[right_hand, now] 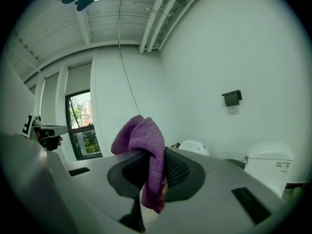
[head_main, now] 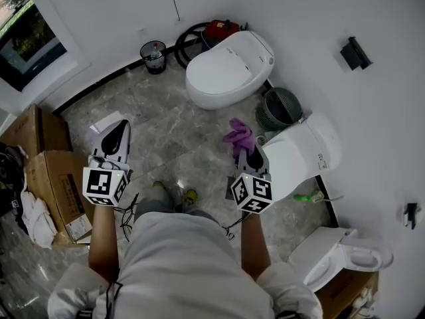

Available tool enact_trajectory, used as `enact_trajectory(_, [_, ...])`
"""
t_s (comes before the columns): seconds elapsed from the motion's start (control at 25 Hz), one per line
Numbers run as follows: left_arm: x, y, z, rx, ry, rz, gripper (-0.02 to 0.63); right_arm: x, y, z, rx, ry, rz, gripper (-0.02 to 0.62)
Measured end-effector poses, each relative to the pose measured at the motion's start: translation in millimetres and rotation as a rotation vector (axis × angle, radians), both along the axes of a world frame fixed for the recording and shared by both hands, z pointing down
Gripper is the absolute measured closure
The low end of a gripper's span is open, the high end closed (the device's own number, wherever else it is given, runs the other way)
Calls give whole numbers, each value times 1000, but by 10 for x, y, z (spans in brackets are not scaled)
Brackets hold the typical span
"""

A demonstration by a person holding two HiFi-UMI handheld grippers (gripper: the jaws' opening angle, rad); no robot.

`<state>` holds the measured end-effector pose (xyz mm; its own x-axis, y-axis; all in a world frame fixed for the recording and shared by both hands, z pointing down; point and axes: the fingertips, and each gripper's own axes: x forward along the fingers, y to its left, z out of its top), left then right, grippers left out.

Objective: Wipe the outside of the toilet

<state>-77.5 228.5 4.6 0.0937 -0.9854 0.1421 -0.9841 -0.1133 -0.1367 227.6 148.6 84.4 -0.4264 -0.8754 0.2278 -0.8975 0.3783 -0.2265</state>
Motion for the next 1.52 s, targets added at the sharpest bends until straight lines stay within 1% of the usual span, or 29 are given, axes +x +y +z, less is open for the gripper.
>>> enact_trajectory(0.16, [-54,-243,-35,13,4,6,589,-97,-255,1,-4,5,-10,529])
enact_trajectory(0.36, [-271,-634,29,14,11,21,589,-284,-628,-32,10,-25,17,529])
enact_trajectory(0.56, [-638,-1091,130,0,43,46,589,-603,-962,-25,3,-13,50,528])
enact_trajectory(0.72, [-932,-1445,280,-31,63,85,589,-855,-1207,24,-10,-2,95,529])
enact_trajectory(0.84, [-1222,-1705,389,-54,87,106,589,-1151,-1359,32,-15,-15,109,528])
enact_trajectory(0.96, [-1441,-1946,508,-77,101,141,589,-1426,-1489,42,-8,-6,124,529])
enact_trajectory(1.12, [-1676,-2242,701,-109,120,190,589,-1702,-1675,46,16,2,159,528])
enact_trajectory(1.28, [-1765,-2479,893,-140,137,238,589,-1822,-1814,80,38,13,186,528])
enact_trajectory(1.52, [-1699,-2766,1084,-173,145,296,589,-1780,-2130,121,65,60,199,528])
